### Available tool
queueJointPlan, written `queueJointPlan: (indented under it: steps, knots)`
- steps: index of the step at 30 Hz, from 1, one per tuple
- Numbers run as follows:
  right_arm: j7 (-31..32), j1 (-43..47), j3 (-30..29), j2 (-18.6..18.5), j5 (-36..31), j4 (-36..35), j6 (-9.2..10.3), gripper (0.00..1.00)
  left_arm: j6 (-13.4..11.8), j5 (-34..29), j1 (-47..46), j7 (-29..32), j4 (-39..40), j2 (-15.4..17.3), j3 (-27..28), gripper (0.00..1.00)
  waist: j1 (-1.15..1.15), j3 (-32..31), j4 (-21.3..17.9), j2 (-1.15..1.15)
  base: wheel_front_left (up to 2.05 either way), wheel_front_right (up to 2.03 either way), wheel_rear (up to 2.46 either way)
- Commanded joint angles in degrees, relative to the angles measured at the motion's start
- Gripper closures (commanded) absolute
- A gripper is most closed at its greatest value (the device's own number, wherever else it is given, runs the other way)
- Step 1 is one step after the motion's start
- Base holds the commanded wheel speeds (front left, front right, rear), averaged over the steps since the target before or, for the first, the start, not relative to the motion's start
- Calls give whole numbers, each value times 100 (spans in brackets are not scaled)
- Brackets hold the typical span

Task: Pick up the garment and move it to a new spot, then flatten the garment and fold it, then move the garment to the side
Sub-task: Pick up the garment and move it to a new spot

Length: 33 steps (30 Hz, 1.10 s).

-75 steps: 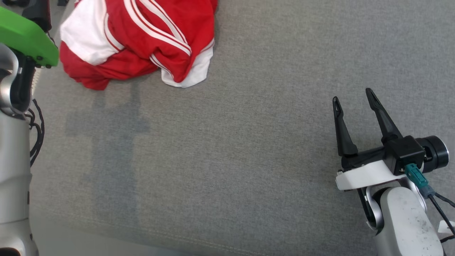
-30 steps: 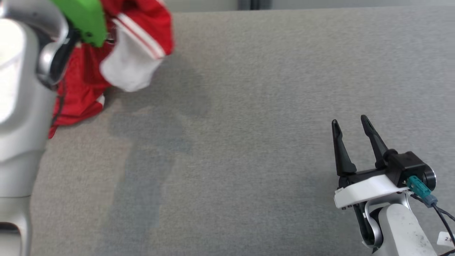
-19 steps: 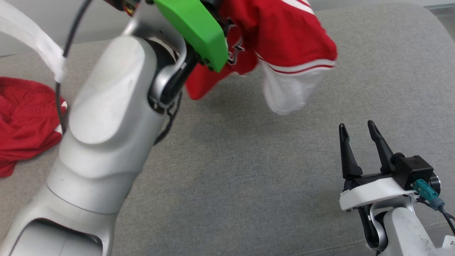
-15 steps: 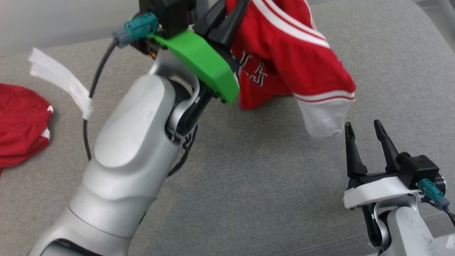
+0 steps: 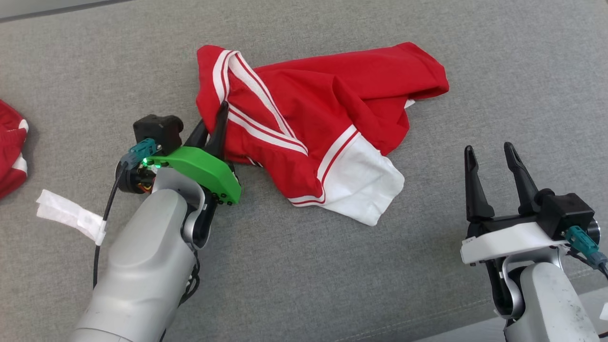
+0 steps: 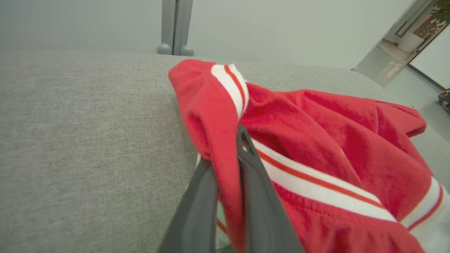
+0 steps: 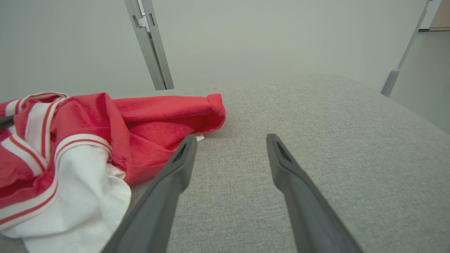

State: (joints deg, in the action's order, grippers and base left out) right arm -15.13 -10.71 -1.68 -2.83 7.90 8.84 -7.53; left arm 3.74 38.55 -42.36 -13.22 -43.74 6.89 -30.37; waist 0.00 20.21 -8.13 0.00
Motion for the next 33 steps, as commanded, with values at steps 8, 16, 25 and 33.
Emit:
queueJointPlan:
  steps: [8, 16, 25, 33]
  knots:
    - [-4, -55, -6, -11, -127, 22, 8, 0, 71, -372, -146, -201, -127, 9, 204, 0, 0, -188, 285, 0, 0, 0, 0]
    - [-4, 61, -39, -12, -280, -12, 8, 0, 98, -969, 577, -192, 853, 86, 777, 0, 0, -685, 475, 0, 0, 0, 0]
    - [-4, 254, -13, -12, -503, 71, 8, 0, -27, -1413, 2121, -193, 1880, -34, 1642, 0, 0, -1249, 598, 0, 0, 0, 0]
    - [-4, 508, 104, -11, -491, 132, 8, 0, -166, -1853, 3514, -191, 2810, -277, 2342, 0, 0, -1551, 626, 0, 0, 0, 0]
